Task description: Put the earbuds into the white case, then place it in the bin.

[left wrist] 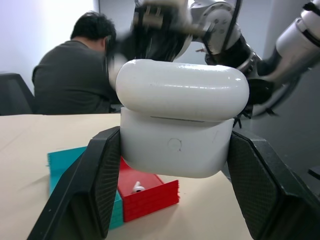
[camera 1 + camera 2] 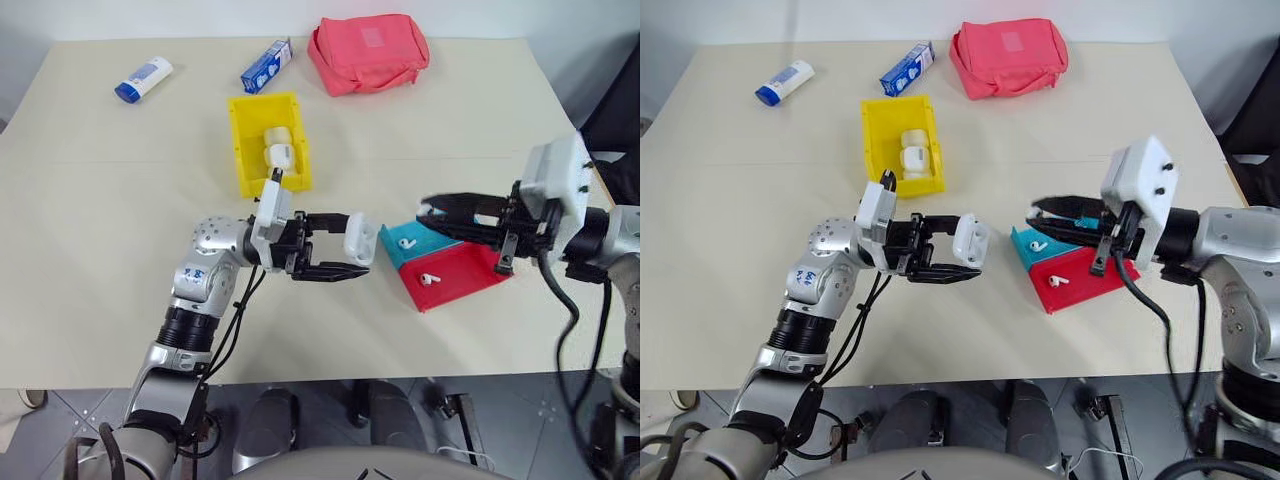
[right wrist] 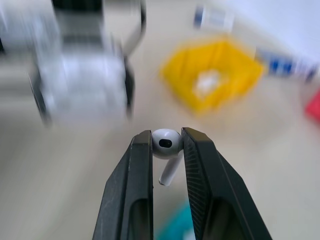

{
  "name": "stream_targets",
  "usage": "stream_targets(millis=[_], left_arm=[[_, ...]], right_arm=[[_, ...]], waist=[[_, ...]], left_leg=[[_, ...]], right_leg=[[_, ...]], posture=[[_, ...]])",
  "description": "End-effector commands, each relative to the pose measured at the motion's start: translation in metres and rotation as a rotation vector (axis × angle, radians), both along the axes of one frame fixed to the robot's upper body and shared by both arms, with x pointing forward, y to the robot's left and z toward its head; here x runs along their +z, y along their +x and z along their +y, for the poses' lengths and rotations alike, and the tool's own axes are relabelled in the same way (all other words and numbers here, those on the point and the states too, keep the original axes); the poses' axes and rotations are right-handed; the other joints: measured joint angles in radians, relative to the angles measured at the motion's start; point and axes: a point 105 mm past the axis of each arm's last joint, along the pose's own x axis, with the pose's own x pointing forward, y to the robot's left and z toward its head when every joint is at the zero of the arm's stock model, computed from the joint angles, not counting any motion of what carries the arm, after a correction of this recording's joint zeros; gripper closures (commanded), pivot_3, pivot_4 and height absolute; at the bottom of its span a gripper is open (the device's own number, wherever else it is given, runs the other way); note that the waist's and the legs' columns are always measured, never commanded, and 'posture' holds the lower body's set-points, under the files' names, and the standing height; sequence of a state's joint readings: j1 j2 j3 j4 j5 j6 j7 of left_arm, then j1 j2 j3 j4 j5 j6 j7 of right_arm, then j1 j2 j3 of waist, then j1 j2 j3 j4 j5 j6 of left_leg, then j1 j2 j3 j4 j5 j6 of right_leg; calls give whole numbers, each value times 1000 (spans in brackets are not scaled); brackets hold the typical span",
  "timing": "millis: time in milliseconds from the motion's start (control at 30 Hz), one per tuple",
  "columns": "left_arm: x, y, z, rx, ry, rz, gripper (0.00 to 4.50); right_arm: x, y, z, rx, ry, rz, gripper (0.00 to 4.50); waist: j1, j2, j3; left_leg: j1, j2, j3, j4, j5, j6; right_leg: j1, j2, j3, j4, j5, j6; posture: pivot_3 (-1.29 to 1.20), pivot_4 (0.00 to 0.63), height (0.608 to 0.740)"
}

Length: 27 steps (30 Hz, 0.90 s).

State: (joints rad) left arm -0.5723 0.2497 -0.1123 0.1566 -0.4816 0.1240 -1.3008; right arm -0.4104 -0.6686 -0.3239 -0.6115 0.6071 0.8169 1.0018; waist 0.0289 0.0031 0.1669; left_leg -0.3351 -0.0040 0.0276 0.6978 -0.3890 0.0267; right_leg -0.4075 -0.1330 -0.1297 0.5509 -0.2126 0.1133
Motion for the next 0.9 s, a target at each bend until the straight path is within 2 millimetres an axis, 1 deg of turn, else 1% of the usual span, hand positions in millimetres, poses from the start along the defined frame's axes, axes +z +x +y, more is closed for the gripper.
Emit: stream_targets(millis=[33,200,367,533,633,900], left_arm=[[3,0,-6,8,9,-61,1703],[5,2,-13,39,7,-78,1703],[7,2,-17,58,5,-84,1703],[9,1,-16,68,-6,-77,1703],[12,-4,-14,40,-16,-74,1703],[19,-10,-9,-5,-36,-68,1703]], right_arm=[[13,-11,12,53,112,-50,4024],[10,-13,26,107,222,-23,4024],[0,-16,33,135,245,10,4024],[-8,-16,33,142,260,21,4024],[-16,-9,30,134,270,25,4024],[-26,2,29,136,284,14,4024]], waist=[[0,0,0],[-2,0,0],[-2,0,0],[-3,0,0],[-3,0,0],[-3,0,0]], left_leg=[[0,0,0,0,0,0],[0,0,0,0,0,1],[0,0,1,0,0,1],[0,0,1,0,0,2],[0,0,1,0,0,2],[0,0,2,0,0,2]], right_leg=[[0,0,0,0,0,0],[0,0,1,0,0,0],[0,0,1,0,0,0],[0,1,1,0,0,0],[0,1,1,0,0,0],[-1,1,2,0,0,0]], posture=[[0,150,740],[0,150,740],[0,150,740],[0,150,740],[0,150,740],[0,150,740]])
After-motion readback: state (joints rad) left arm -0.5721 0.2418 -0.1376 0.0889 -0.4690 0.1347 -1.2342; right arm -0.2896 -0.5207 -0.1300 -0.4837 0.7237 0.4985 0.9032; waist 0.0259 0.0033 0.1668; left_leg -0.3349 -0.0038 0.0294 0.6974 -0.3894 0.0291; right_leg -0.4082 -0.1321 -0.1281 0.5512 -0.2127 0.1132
